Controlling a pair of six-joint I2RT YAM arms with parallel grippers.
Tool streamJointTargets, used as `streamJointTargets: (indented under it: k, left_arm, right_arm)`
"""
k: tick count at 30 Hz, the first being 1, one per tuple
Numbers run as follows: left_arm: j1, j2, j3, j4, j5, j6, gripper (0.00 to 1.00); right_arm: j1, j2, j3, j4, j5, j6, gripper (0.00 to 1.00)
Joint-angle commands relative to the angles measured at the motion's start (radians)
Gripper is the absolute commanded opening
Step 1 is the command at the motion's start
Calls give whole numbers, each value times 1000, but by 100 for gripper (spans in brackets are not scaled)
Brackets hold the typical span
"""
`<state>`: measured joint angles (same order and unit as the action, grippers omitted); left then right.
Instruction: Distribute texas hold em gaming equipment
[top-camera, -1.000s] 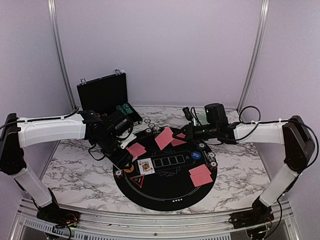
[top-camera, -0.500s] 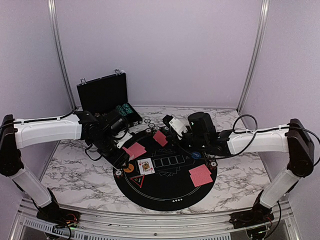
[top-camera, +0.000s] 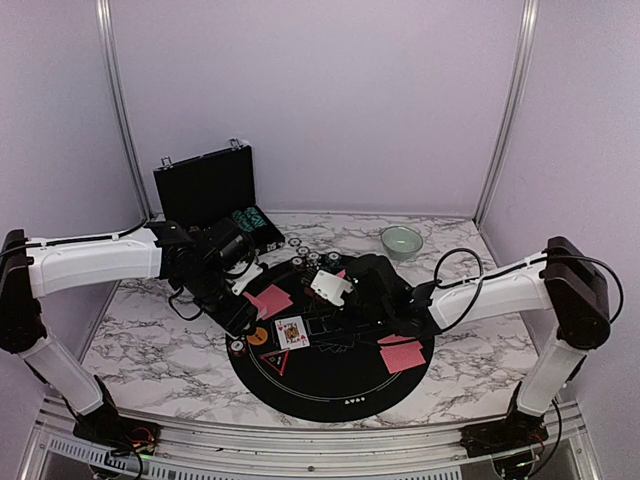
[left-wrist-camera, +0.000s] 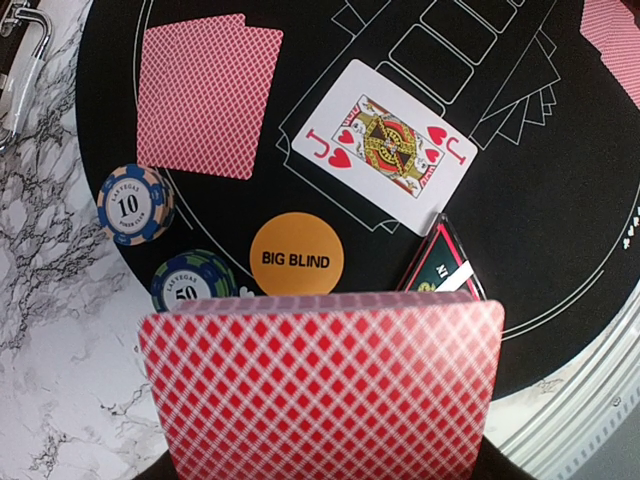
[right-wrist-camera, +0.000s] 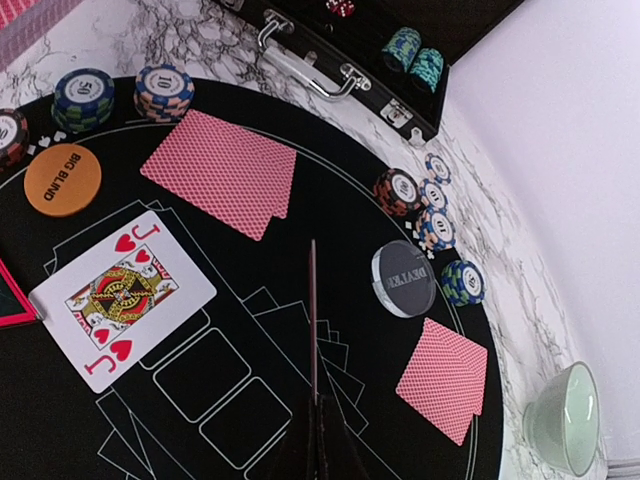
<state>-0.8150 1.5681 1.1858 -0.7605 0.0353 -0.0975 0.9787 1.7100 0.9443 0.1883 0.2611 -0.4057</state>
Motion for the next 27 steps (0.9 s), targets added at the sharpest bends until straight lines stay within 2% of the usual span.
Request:
streamJointTargets:
  k: [1,16,21,27]
  left_arm:
    - [7,-39,-7,19,5,-3,50]
    - [8,-39,-3,20,9,-5,50]
    - [8,-44,-9,21,8,-5,50]
    - [8,-36,-7,21,14,-4,50]
  right_arm:
    - [21,41,4,28,58,-22,0]
    - [78,54,-48,8,57,79,1]
    - [104,20,-94,-27,47,134,12]
    - [114,-70,-176,-41,10,232,34]
